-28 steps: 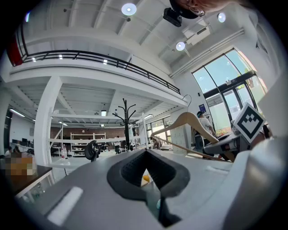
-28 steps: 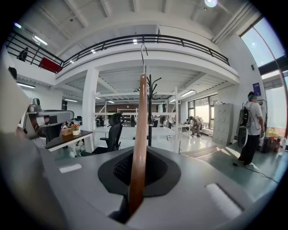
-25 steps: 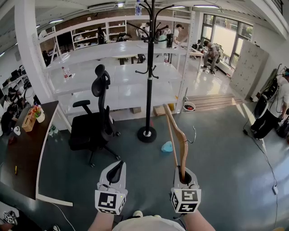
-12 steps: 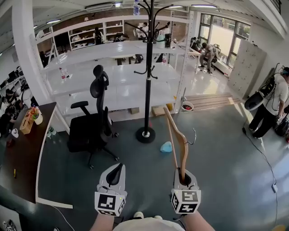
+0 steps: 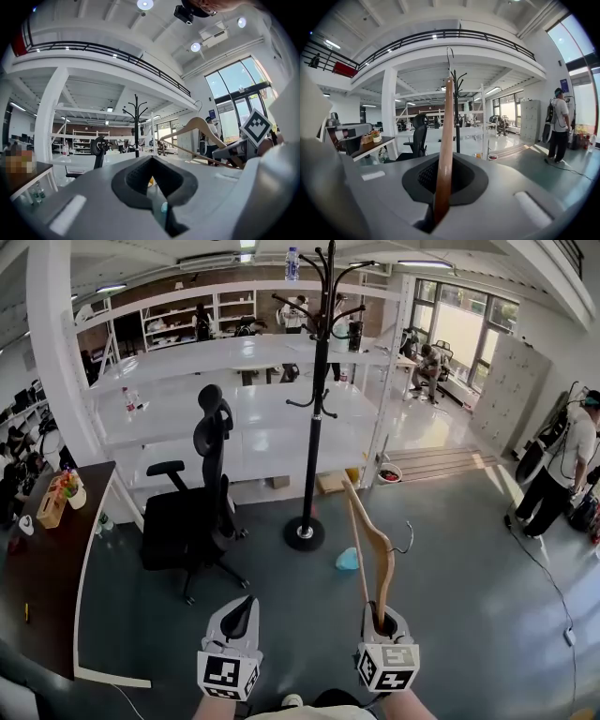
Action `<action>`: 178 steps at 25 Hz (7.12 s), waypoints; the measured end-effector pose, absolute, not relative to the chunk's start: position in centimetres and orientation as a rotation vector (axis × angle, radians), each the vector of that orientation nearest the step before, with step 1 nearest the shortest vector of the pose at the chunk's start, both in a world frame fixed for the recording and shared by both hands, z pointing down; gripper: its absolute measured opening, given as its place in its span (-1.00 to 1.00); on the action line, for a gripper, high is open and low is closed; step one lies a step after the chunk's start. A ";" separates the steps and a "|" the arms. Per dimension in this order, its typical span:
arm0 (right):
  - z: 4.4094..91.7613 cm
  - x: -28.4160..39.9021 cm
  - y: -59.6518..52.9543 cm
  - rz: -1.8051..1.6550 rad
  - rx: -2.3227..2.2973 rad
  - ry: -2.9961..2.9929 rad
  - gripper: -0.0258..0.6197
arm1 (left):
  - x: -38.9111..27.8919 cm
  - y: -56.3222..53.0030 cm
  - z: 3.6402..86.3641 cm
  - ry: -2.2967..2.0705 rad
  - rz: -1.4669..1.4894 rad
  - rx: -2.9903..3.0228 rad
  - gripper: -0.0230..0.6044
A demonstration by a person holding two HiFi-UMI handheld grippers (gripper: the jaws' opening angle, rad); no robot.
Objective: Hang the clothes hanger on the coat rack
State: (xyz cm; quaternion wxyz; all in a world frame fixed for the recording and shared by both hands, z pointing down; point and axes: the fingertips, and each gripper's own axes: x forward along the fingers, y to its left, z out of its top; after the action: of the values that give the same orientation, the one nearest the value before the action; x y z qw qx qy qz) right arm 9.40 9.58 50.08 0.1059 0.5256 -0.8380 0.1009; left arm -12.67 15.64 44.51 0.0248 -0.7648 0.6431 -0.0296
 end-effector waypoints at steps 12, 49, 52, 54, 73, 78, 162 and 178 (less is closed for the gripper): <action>51.7 7.3 0.4 0.281 1.538 -2.459 -0.83 | -15.9 7.3 46.6 2.044 -0.106 -2.357 -0.93; 43.5 3.2 -46.2 0.153 1.651 -2.423 -0.83 | -23.1 -34.8 41.8 1.923 -0.028 -2.349 -0.93; 41.9 2.8 -49.5 0.158 1.672 -2.410 -0.83 | -23.5 -36.5 42.3 1.906 -0.032 -2.376 -0.93; 40.8 2.5 -51.6 0.145 1.684 -2.397 -0.83 | -23.8 -37.5 42.7 1.896 -0.036 -2.392 -0.93; 39.2 -5.1 -66.4 0.167 1.498 -2.278 -0.83 | -26.6 -42.4 45.2 1.939 -0.082 -2.440 -0.93; 41.0 -6.9 -67.7 0.257 1.440 -2.268 -0.83 | -26.9 -42.6 45.6 1.962 -0.083 -2.451 -0.93; 47.2 7.1 0.9 0.012 1.475 -2.625 -0.84 | -9.4 6.4 44.9 1.904 -0.086 -2.507 -0.93; 47.6 11.1 7.5 0.024 1.370 -2.674 -0.84 | -3.6 12.3 43.0 1.937 -0.047 -2.454 -0.93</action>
State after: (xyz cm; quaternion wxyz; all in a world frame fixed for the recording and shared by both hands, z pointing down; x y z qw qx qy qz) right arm 11.13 7.53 47.56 0.0684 0.4550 -0.8878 0.0079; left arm -3.65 12.30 42.99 0.0077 -0.7848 0.6195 -0.0149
